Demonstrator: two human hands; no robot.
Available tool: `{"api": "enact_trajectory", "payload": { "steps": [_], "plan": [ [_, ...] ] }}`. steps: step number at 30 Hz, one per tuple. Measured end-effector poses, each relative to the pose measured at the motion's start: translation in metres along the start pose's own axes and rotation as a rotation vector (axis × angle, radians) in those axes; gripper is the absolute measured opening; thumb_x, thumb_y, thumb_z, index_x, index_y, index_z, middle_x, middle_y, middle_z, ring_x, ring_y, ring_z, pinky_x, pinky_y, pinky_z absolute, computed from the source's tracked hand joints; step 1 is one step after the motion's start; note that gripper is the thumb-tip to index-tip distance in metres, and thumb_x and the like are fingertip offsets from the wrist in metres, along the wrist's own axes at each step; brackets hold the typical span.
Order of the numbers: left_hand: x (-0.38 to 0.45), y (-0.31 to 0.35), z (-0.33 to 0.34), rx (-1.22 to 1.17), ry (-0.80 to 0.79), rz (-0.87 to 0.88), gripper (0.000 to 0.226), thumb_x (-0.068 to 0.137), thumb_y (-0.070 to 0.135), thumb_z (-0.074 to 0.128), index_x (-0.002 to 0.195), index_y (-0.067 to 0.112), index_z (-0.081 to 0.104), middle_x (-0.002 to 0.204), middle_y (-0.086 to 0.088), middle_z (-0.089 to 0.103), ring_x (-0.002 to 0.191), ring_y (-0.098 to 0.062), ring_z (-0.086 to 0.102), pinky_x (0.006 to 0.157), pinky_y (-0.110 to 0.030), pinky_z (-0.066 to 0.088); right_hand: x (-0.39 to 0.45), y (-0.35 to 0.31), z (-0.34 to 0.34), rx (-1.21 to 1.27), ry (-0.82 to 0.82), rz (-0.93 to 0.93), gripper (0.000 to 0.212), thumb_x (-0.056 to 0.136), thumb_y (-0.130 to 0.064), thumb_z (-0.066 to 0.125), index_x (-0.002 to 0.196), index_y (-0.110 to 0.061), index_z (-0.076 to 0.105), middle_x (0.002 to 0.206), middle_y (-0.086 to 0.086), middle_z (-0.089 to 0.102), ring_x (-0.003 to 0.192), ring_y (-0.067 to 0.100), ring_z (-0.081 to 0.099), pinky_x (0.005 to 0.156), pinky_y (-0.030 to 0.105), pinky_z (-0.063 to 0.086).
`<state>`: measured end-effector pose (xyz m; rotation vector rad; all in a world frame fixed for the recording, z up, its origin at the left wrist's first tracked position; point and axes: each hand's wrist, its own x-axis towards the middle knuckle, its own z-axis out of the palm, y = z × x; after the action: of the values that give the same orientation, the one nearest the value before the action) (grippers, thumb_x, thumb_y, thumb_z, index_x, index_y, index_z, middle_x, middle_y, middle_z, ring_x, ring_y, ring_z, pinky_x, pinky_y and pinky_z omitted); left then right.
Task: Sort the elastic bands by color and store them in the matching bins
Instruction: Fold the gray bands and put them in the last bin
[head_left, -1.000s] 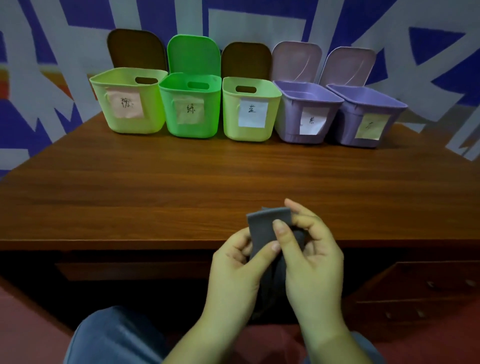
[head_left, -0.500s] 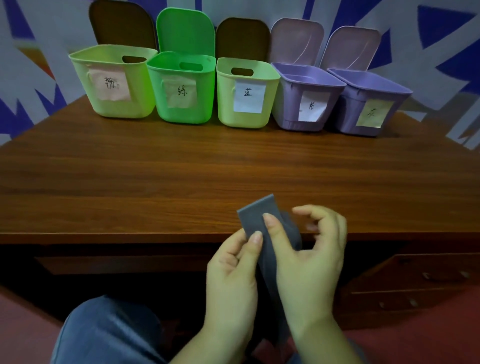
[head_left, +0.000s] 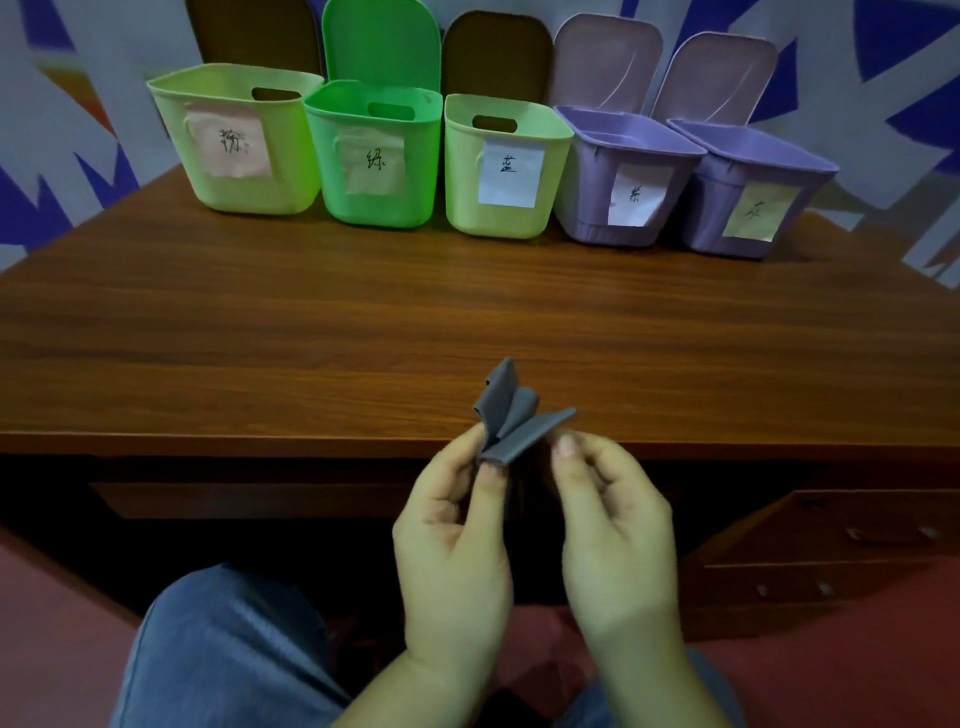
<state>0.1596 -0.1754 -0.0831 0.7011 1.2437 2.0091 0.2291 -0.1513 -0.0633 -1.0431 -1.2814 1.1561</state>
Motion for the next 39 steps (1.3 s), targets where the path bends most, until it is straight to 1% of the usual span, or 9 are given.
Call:
{"api": "enact_trajectory", "payload": {
  "steps": [4,11,15,20,22,26,29,33,39],
  "plan": [
    [-0.002,-0.003,-0.01,0.084,-0.059,0.019,0.035,0.08,0.006,0.065,0.093,0.039,0.07,0.103,0.017,0.07,0.099,-0.004,0.066,0.083,-0.016,0.051,-0.008,-0.001,0.003,0.148,-0.148,0.075,0.063,0.059,-0.071,0.069,0.094,-0.02,0.071,0.094,0.001,0.073,0.091,0.013,0.069,0.075,0.024,0.055],
    [0.001,0.006,-0.018,-0.284,-0.125,-0.214,0.05,0.068,0.008,0.049,0.117,0.018,0.05,0.108,-0.004,0.068,0.095,-0.016,0.069,0.072,-0.024,0.056,-0.011,0.009,0.003,0.002,-0.097,0.069,0.024,0.075,-0.034,0.055,0.085,-0.018,0.07,0.077,-0.003,0.072,0.072,0.006,0.065,0.067,0.026,0.049],
    [0.011,0.015,-0.02,-0.256,-0.101,-0.345,0.064,0.063,0.021,0.078,0.121,0.013,0.054,0.104,-0.007,0.069,0.083,-0.014,0.07,0.061,-0.022,0.053,-0.017,0.011,0.003,-0.092,-0.13,0.0,0.016,0.092,-0.021,0.057,0.082,-0.02,0.07,0.073,-0.011,0.071,0.066,-0.004,0.061,0.06,0.012,0.045],
    [0.018,0.014,-0.026,-0.174,-0.07,-0.413,0.016,0.086,0.007,0.057,0.097,0.009,0.069,0.091,-0.018,0.071,0.082,-0.028,0.069,0.072,-0.037,0.053,-0.013,0.015,0.002,-0.123,-0.11,0.005,0.022,0.087,-0.036,0.051,0.083,-0.026,0.07,0.077,0.003,0.07,0.071,0.009,0.064,0.066,0.032,0.051],
    [0.019,0.014,-0.028,-0.169,-0.038,-0.408,0.018,0.087,0.004,0.055,0.091,0.012,0.071,0.09,-0.017,0.072,0.084,-0.029,0.069,0.075,-0.039,0.052,-0.007,0.011,-0.003,-0.085,-0.102,0.049,0.022,0.083,-0.039,0.05,0.082,-0.032,0.071,0.074,0.009,0.068,0.071,0.021,0.064,0.069,0.04,0.052],
    [0.02,0.017,-0.03,-0.153,-0.017,-0.366,0.019,0.088,0.004,0.056,0.088,0.015,0.071,0.082,-0.011,0.072,0.074,-0.022,0.07,0.063,-0.032,0.054,0.013,-0.011,-0.029,-0.101,0.008,0.115,0.034,0.094,-0.023,0.056,0.066,-0.034,0.073,0.047,-0.005,0.054,0.048,0.007,0.05,0.054,0.024,0.044],
    [0.019,0.018,-0.028,-0.138,-0.032,-0.356,0.022,0.085,0.006,0.058,0.081,0.021,0.073,0.077,-0.006,0.072,0.069,-0.017,0.07,0.056,-0.025,0.054,0.019,-0.023,-0.043,-0.204,0.003,-0.003,0.035,0.094,-0.025,0.054,0.068,-0.042,0.071,0.065,0.019,0.063,0.059,0.026,0.058,0.063,0.033,0.044],
    [0.013,0.014,-0.018,-0.121,-0.071,-0.359,0.022,0.083,0.007,0.06,0.081,0.023,0.075,0.083,-0.008,0.074,0.075,-0.021,0.07,0.063,-0.03,0.055,0.009,-0.008,-0.024,-0.424,-0.125,-0.077,0.03,0.091,-0.026,0.058,0.069,-0.046,0.063,0.07,-0.021,0.069,0.065,-0.001,0.062,0.062,0.013,0.046],
    [0.01,0.013,-0.016,-0.088,-0.106,-0.312,0.032,0.063,0.022,0.066,0.095,0.02,0.07,0.09,-0.006,0.074,0.084,-0.018,0.071,0.069,-0.027,0.054,0.0,0.014,-0.003,-0.399,-0.138,-0.114,0.022,0.091,-0.025,0.057,0.104,-0.039,0.067,0.084,-0.044,0.061,0.09,-0.017,0.06,0.074,0.002,0.043]
  ]
}}
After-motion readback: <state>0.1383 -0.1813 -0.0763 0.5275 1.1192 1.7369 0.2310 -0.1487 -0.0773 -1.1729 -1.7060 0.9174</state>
